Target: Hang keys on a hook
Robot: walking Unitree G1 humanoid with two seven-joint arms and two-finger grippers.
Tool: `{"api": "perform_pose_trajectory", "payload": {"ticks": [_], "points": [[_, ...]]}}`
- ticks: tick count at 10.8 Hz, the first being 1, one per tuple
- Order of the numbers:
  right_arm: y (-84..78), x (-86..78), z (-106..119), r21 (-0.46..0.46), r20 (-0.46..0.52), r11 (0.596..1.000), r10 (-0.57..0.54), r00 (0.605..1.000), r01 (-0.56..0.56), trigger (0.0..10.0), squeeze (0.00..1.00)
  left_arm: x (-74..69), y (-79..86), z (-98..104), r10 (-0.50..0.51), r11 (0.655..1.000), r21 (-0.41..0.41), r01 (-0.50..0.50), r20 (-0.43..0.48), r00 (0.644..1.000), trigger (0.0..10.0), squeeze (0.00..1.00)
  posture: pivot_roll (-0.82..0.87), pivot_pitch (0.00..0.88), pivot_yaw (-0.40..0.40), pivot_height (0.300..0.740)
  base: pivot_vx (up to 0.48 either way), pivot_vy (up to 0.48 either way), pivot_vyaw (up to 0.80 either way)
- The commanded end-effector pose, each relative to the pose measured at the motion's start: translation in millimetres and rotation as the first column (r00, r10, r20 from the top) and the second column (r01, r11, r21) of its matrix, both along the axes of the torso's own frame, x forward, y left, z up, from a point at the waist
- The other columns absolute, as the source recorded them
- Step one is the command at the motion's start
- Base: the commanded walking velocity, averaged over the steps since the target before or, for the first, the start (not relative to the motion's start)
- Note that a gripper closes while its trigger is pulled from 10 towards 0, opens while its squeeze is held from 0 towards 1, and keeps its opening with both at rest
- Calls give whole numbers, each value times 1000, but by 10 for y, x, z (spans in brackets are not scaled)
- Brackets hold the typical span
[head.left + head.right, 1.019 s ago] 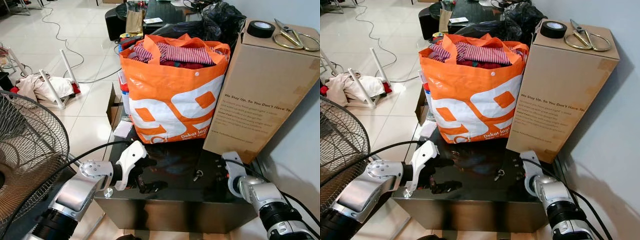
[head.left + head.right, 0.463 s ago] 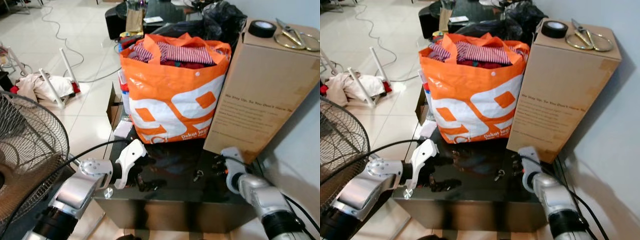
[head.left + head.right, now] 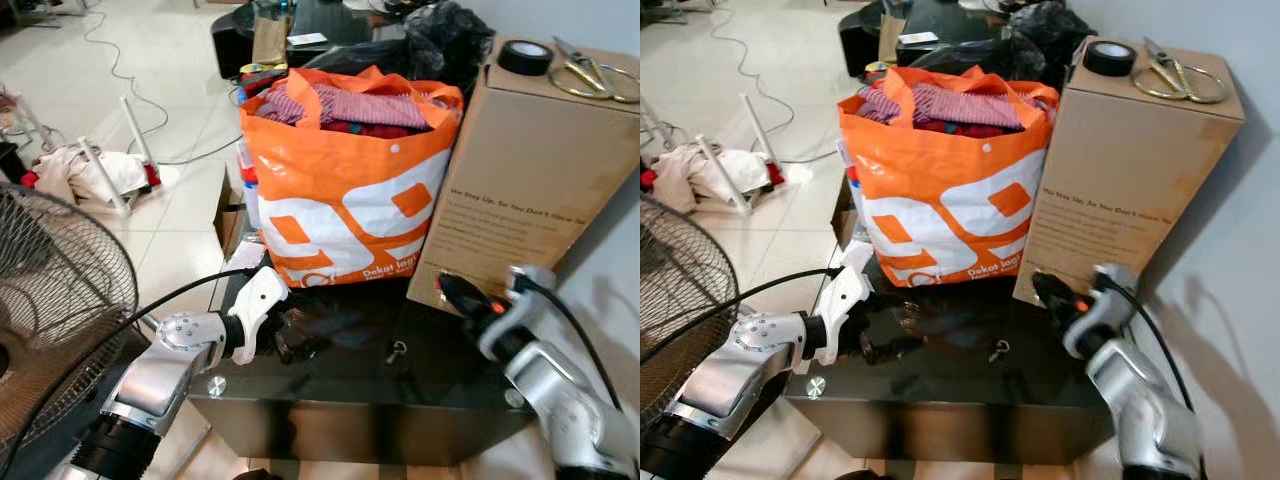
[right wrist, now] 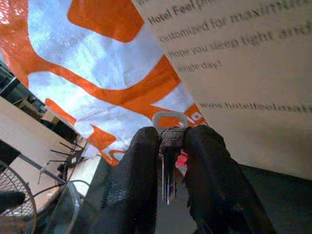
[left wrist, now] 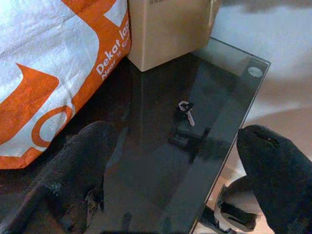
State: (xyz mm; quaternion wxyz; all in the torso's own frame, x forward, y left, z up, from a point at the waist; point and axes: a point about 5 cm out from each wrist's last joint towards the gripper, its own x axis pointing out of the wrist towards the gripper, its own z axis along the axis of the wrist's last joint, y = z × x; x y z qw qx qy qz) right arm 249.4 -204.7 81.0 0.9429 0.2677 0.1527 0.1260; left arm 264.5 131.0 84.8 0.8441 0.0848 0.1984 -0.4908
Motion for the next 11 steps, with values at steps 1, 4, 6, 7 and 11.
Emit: {"api": "perform_pose_trajectory", "payload": {"ticks": [1,4,6,7,11], "points": [[26,4,66,16,26,1000,15,1000,-15,0,0,33,16,21,5,1000,13,-5,23,1000,10000,196,-156,0,58,740,0,0,0],[88,70,200,30,67,998,49,997,-51,0,0,72,30,42,31,999,23,-32,62,998,10000,188,-137,0,43,740,0,0,0],[103,80,41,-63,-19,997,41,999,-42,0,0,71,37,42,39,999,21,-41,61,997,10000,192,-130,0,36,740,0,0,0],[121,84,26,-52,-25,998,35,999,-37,0,0,74,37,42,39,999,21,-41,63,997,10000,192,-130,0,36,740,0,0,0],[151,96,360,163,165,985,36,986,-63,0,0,88,23,49,36,999,18,-37,67,997,10000,196,-134,0,36,740,0,0,0]]}}
